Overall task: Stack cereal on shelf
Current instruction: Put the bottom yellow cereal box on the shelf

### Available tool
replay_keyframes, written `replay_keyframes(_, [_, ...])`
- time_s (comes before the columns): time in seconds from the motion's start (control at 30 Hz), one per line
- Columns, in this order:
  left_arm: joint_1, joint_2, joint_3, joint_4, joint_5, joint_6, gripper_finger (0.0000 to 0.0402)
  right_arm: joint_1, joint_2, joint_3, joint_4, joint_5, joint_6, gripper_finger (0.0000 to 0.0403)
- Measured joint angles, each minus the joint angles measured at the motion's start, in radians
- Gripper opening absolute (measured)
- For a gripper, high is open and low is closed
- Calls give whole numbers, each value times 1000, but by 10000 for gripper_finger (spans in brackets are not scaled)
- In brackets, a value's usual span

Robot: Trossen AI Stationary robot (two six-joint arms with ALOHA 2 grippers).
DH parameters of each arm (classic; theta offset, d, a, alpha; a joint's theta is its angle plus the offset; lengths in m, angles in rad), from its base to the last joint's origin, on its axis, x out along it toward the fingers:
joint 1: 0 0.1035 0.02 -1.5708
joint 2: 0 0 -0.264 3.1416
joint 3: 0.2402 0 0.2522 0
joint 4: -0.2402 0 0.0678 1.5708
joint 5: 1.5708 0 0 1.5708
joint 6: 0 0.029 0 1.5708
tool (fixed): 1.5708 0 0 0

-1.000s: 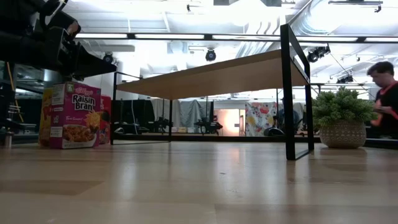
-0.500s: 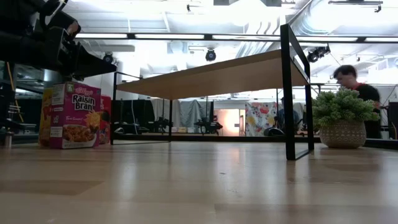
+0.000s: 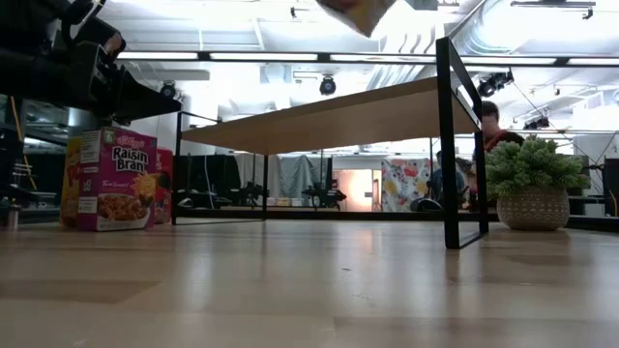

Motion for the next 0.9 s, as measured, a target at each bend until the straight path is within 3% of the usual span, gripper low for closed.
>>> replay_keyframes(0.2, [0,0,0,0,0,0,1,-80,47,170,-296,-83,63,147])
replay_keyframes(0.5, [0,0,0,0,0,0,1,-186,50,153,-288,-243,-110,147])
replay_keyframes(0.9, [0,0,0,-1,0,0,1,-328,119,154,-286,-277,-196,147])
